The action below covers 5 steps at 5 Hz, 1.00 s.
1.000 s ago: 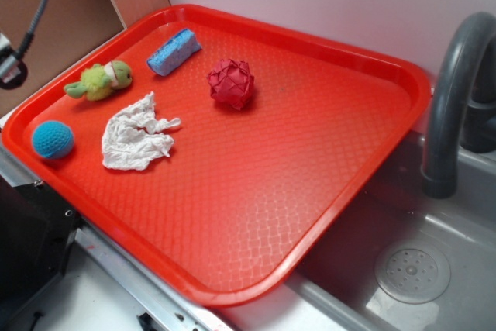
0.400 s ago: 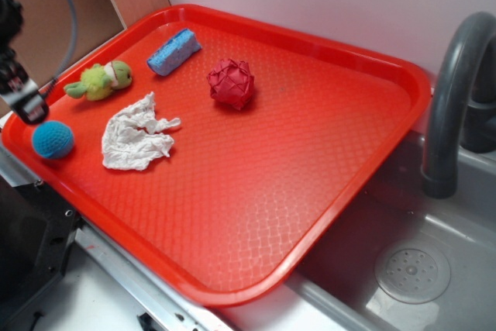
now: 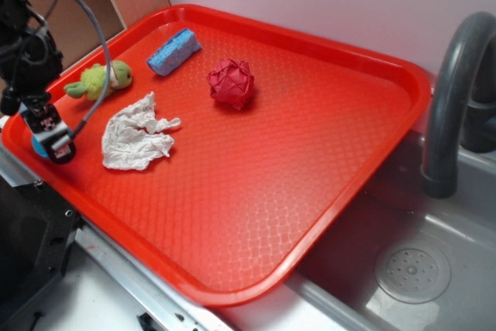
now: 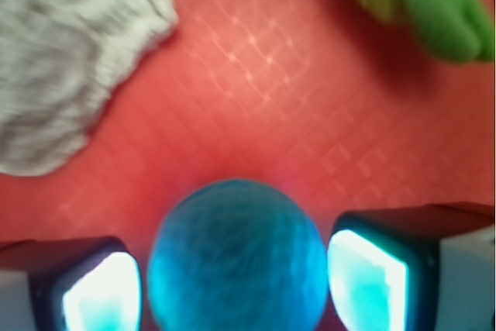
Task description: Grab the blue ball.
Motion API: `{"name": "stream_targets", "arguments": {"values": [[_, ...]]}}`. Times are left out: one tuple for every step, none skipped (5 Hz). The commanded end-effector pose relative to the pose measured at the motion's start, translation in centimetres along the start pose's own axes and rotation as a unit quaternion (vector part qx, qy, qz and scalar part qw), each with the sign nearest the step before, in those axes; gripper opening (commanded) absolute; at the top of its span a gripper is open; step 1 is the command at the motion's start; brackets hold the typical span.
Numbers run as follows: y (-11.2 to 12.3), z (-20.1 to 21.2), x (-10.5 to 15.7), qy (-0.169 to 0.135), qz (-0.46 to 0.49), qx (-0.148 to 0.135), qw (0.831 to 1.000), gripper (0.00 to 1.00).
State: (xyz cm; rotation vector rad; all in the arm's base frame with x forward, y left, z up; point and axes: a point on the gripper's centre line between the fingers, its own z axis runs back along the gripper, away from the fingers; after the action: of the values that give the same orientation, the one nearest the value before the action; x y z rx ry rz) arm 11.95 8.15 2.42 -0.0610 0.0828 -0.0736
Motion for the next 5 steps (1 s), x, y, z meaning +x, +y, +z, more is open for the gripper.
{"name": "stream_targets", "arguments": {"values": [[0.6,-2.1,-0.4,0.033,0.029,0.073,0.996,0.00],[0.3,-2.0,-0.5,0.032,0.022,0.071,0.997,0.00],[0.0,0.9,-0.8,0.024,0.052,0.091,0.994,0.00],[-2.1,5.6,-0.1,-0.014,0.083,0.087,0.993,0.00],[-6.4,10.6,1.6,-0.054,0.077,0.070,0.993,0.00]]}}
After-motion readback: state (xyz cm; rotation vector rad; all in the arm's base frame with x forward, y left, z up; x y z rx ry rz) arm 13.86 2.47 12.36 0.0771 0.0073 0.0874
